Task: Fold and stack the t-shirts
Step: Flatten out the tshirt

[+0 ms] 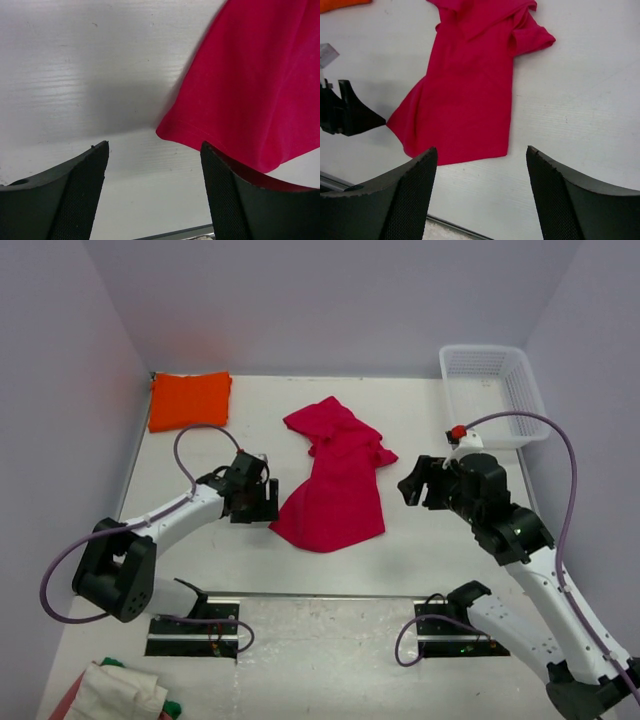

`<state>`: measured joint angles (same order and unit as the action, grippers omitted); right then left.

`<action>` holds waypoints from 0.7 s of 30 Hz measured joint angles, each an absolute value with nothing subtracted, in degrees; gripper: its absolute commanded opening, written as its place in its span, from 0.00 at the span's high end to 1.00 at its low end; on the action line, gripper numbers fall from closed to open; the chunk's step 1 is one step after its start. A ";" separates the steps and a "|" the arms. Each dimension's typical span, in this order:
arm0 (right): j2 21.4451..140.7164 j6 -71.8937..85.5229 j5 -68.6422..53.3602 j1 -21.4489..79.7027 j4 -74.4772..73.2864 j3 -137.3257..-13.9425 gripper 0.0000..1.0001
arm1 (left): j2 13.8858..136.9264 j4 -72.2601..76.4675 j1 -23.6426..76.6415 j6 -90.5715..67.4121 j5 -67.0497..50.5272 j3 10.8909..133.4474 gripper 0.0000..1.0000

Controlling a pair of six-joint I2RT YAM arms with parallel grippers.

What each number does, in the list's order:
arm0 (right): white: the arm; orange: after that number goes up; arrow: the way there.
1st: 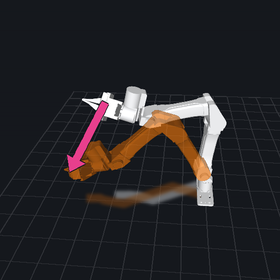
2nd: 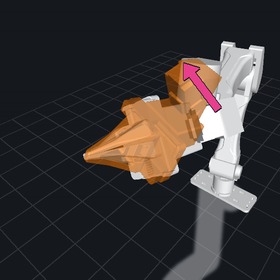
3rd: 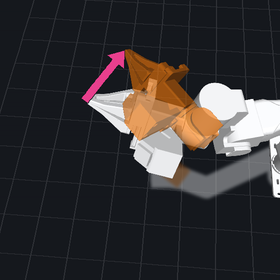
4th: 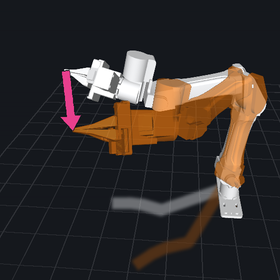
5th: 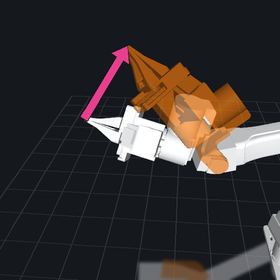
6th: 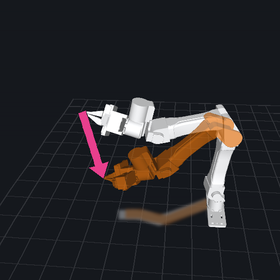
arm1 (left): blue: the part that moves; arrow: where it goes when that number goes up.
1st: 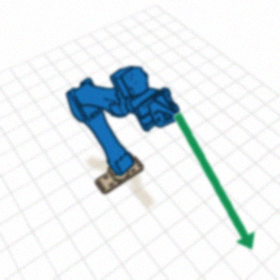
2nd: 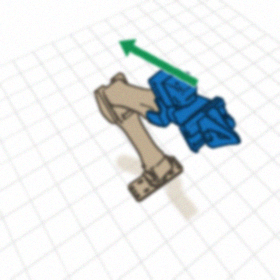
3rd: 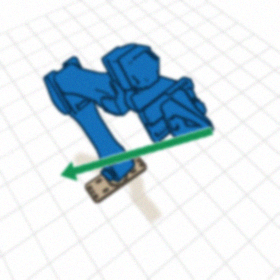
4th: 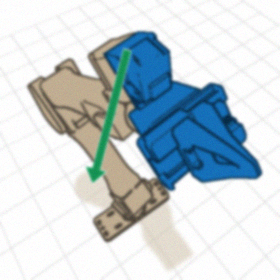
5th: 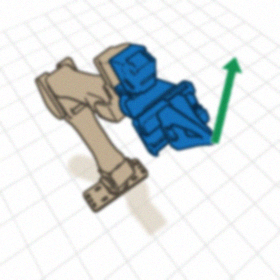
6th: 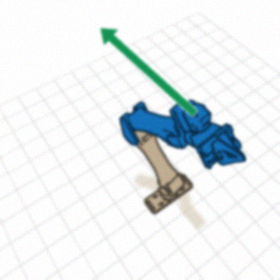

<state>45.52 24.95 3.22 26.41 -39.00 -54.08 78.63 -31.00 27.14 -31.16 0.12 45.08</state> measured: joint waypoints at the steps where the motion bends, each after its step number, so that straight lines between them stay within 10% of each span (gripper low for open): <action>1: 44.62 24.95 3.22 26.41 -39.03 -54.41 0.28 | 79.09 -30.79 27.14 -31.29 0.03 45.08 0.27; 10: 40.32 24.95 3.25 26.41 -39.55 -55.07 0.31 | 81.01 -28.93 27.14 -32.60 -0.45 45.08 0.47; 21: 39.70 24.95 3.25 26.41 -39.68 -55.05 0.31 | 85.89 -27.33 27.88 -33.43 -0.91 45.08 0.48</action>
